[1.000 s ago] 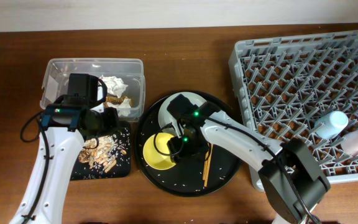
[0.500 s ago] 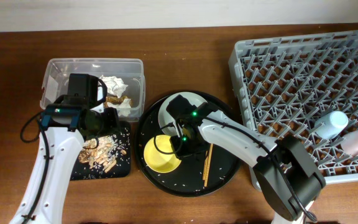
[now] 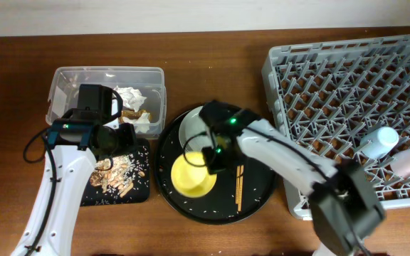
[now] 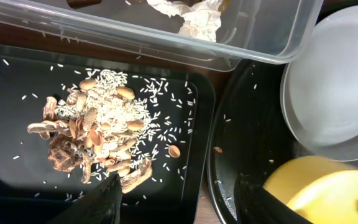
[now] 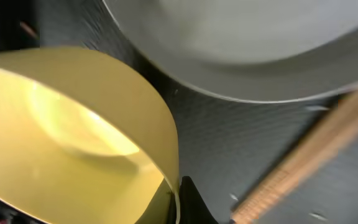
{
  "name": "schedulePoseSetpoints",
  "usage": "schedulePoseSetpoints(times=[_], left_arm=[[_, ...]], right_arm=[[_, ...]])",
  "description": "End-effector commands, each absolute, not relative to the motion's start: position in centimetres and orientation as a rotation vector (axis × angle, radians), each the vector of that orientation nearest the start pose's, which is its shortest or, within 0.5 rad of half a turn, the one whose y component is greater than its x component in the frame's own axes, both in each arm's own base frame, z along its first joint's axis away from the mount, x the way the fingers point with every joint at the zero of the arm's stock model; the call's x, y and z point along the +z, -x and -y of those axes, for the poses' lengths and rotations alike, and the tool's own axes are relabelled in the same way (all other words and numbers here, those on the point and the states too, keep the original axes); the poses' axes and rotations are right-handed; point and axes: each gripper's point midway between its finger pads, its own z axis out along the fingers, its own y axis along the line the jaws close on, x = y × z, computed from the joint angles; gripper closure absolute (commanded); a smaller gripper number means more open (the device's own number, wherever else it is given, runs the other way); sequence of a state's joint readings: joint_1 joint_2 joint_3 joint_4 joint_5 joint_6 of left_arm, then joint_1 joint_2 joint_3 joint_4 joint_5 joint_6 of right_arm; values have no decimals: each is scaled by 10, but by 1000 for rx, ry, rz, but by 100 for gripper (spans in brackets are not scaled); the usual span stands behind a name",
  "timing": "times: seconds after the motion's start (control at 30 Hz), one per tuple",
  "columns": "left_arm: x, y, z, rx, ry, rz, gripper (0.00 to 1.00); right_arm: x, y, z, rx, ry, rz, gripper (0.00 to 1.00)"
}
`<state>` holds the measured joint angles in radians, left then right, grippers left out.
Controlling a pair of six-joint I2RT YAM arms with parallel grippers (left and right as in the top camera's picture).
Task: Sort waste into correct bins and load items into the dishwasher rack
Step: 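Carry the yellow bowl with the right gripper into the rack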
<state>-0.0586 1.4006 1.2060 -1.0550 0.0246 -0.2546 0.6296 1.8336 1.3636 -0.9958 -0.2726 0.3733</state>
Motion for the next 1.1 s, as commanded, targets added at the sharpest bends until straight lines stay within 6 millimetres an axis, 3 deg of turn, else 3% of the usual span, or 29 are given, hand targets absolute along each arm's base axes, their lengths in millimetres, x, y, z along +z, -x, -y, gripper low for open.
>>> schedulePoseSetpoints(times=[0.0,0.1,0.17,0.2,0.23,0.37,0.5,0.57,0.7,0.8,1.07], left_arm=[[156,-304,19,-90,290,-2797,43],[156,-304,19,-91,290,-2797,43],[156,-304,19,-91,290,-2797,43],[156,-304,19,-91,290,-2796,43],[156,-304,19,-91,290,-2795,43],[156,-305,19,-91,290,-2794,43],[156,-305,19,-92,290,-2794,42],[156,-305,19,-92,290,-2794,42],[156,-304,19,-92,290,-2795,42],[155,-303,19,-91,291,-2801,42],[155,-303,19,-91,291,-2802,42]], right_arm=[[148,-307,-209,317,325,-2860,96],[186,-335,-153,137,140,-2714,96],[219,-358,-92,-44,49,-2580,96],[238,-371,-47,-188,-49,-2492,96],[246,-377,-25,-259,-97,-2452,96],[277,-389,76,-607,-330,-2277,96],[315,-387,150,-924,-516,-2070,96],[323,-388,176,-1053,-528,-2027,96],[309,-392,221,-1207,-632,-1991,96],[273,-399,255,-1367,-619,-2062,96],[191,-420,263,-1403,-589,-2208,96]])
